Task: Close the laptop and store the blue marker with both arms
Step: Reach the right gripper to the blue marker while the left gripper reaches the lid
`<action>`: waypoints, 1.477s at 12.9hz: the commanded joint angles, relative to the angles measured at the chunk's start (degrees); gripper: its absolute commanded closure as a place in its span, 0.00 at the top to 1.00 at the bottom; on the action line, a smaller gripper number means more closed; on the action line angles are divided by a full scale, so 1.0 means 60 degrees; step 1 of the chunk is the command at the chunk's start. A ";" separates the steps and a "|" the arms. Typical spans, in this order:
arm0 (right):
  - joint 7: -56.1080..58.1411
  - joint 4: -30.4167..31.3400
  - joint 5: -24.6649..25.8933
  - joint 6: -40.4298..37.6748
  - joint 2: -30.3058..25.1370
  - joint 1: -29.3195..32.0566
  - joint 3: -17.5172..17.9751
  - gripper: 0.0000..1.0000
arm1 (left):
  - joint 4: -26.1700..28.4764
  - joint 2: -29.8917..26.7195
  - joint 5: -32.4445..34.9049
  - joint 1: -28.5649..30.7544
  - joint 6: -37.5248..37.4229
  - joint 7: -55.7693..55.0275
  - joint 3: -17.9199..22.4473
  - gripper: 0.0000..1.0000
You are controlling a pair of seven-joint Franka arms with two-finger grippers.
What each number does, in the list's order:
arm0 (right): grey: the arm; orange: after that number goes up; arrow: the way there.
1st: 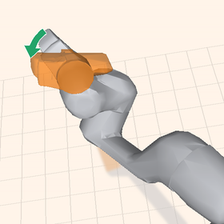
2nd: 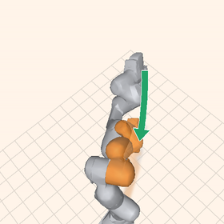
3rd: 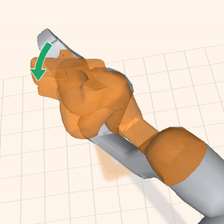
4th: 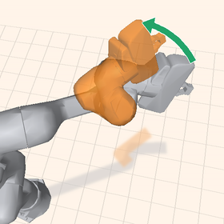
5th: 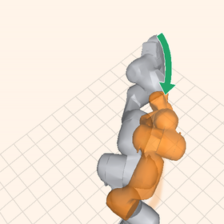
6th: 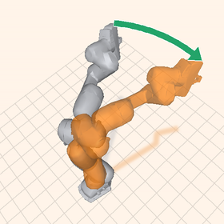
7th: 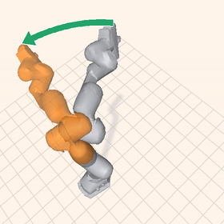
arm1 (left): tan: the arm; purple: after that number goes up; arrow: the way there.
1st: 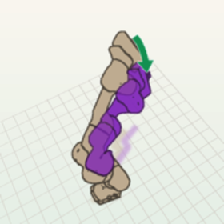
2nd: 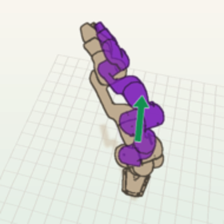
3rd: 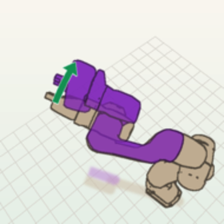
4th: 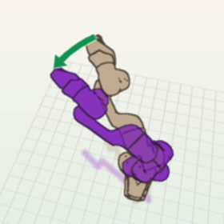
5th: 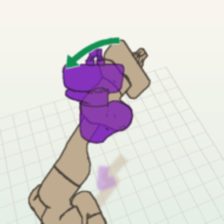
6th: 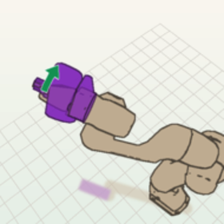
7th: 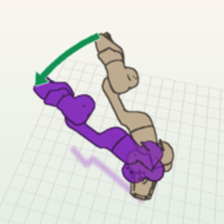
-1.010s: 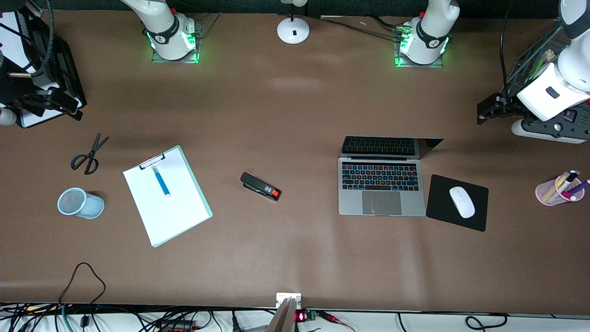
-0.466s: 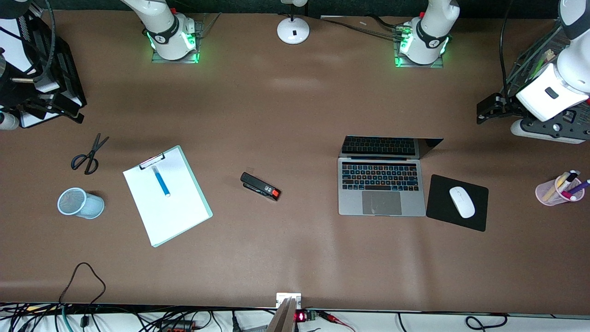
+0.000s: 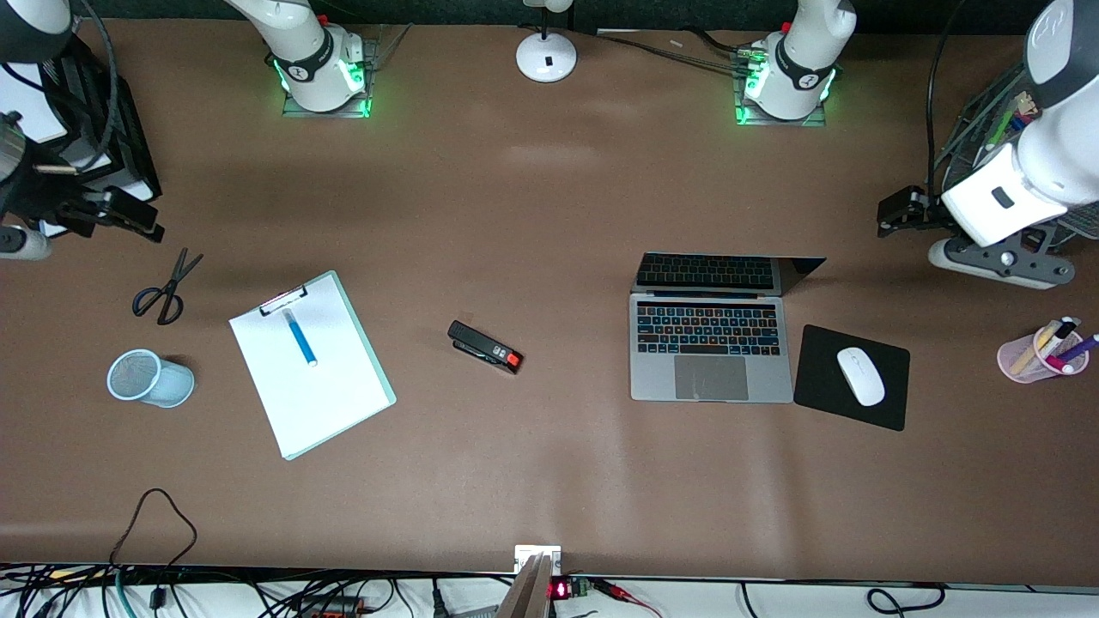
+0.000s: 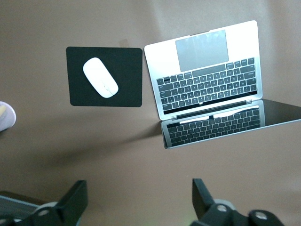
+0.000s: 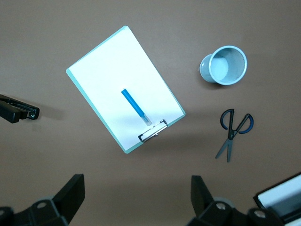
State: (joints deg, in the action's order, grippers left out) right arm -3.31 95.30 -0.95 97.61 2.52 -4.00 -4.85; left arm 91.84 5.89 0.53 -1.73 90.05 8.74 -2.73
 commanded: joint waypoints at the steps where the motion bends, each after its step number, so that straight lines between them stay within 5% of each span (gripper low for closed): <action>1: 0.0200 0.0229 -0.0076 0.0589 0.0195 -0.0036 0.0033 1.00 | -0.1021 0.0584 0.0015 -0.0019 -0.0824 0.0345 0.0000 0.27; 2: 0.0273 0.0390 -0.0062 0.0882 0.0297 -0.0036 0.0033 1.00 | -0.1198 0.0673 0.0000 -0.0019 -0.1104 0.0331 -0.0014 0.13; 5: 0.0932 0.0479 -0.0062 0.1411 0.0867 -0.0022 0.0033 1.00 | -0.1113 0.0659 -0.0161 -0.0062 -0.1310 -0.0499 -0.0131 0.02; 10: 0.2538 0.0465 -0.0076 0.2187 0.1922 -0.0007 0.0047 1.00 | -0.0544 0.0149 -0.0292 -0.0063 -0.2015 -0.3018 -0.1623 0.01; 12: 0.3186 0.0406 -0.0062 0.2262 0.2361 0.0052 0.0047 1.00 | 0.0624 -0.0495 -0.0483 -0.0019 -0.1448 -0.3886 -0.2093 0.01; 15: 0.3627 0.0391 -0.0033 0.2525 0.2889 -0.0065 0.0076 0.96 | 0.3972 -0.2337 -0.1330 -0.0019 0.0686 -0.3976 -0.2371 0.01; 19: 0.3686 0.0435 -0.0062 0.2773 0.3373 -0.0709 0.0077 0.96 | 0.5609 -0.2375 -0.1347 -0.0019 0.2476 -0.3976 -0.2915 0.01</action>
State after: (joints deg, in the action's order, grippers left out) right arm 17.88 98.23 -0.95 113.41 21.72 -6.49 -4.23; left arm 119.98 -7.10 -6.50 -2.43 99.14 -15.01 -19.39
